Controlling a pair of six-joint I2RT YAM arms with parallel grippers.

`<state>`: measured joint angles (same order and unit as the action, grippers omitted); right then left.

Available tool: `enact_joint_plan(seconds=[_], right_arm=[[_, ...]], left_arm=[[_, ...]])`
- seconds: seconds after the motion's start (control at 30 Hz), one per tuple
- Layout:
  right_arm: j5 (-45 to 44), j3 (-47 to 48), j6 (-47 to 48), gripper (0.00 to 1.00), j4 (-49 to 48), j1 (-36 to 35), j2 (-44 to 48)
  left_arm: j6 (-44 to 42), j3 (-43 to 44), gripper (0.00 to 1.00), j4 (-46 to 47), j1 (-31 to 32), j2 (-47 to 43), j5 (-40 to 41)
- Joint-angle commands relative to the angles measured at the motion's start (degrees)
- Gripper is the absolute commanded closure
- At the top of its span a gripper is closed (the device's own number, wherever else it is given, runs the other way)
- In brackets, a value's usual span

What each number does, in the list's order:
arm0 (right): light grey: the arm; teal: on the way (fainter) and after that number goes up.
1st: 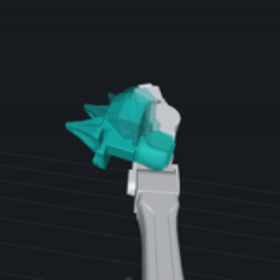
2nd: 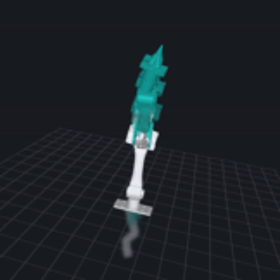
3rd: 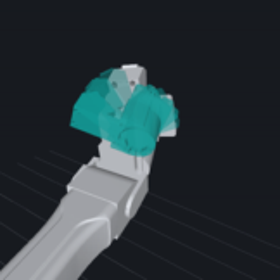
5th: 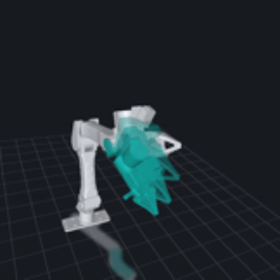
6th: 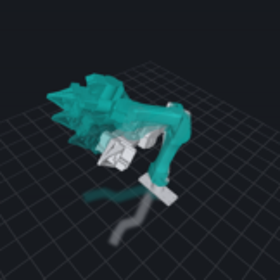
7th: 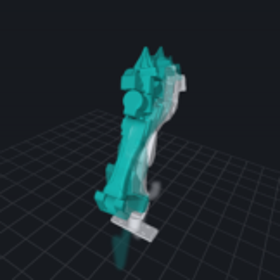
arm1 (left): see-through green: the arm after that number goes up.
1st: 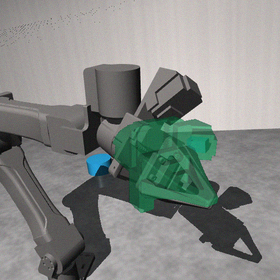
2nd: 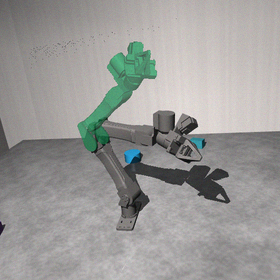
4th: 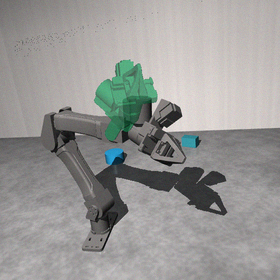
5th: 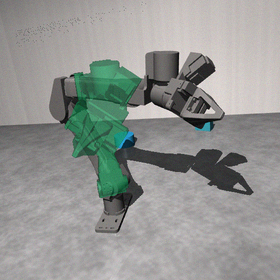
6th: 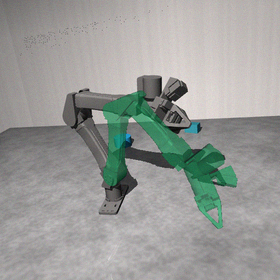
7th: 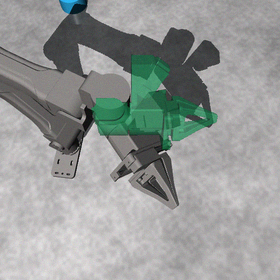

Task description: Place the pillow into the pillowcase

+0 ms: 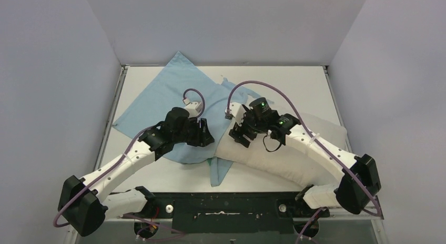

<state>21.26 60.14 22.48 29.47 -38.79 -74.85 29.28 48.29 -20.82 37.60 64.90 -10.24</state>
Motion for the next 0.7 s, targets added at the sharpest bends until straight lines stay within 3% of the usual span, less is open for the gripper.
enact_joint_plan(seconds=[0.0, 0.03, 0.07, 0.13, 0.17, 0.23, 0.3, 0.43, 0.67], right_arm=[[-6.24, 0.18, 2.38, 0.31, -2.78, -2.28, -4.51], [-7.62, -0.05, 0.89, 0.36, -4.66, -2.60, -5.24], [-8.91, -0.22, -1.17, 0.48, -6.97, -2.71, -5.76], [-11.87, -0.31, -5.56, 0.80, -11.42, -2.69, -6.27], [-12.54, 0.00, -7.58, 0.90, -13.26, -2.69, -6.42], [-12.90, 0.87, -11.33, 1.00, -16.08, -2.74, -6.62], [-14.32, 1.28, -15.17, 1.00, -18.92, -2.91, -6.84], [-17.82, 0.07, -21.65, 1.00, -24.47, -2.69, -6.45], [-22.95, -1.64, -28.34, 1.00, -33.56, -2.70, -6.04]], left_arm=[[1.94, -0.83, 0.53, 6.75, 2.11, -1.54, 1.86], [1.74, -1.16, 0.52, 7.46, 2.64, -1.21, 2.40], [1.36, -1.39, 0.51, 8.35, 3.12, -0.59, 3.13], [0.50, -1.49, 0.51, 9.75, 3.43, 1.29, 4.79], [-0.19, -1.34, 0.51, 10.58, 3.44, 2.51, 5.36], [-1.37, -0.88, 0.52, 12.35, 3.52, 4.77, 7.38], [-2.79, 0.09, 0.61, 13.38, 3.53, 7.40, 9.59], [-5.50, 3.51, 0.99, 12.68, 3.53, 8.22, 12.35], [-2.79, 8.86, 1.00, 14.13, 4.07, 1.85, 6.64]])
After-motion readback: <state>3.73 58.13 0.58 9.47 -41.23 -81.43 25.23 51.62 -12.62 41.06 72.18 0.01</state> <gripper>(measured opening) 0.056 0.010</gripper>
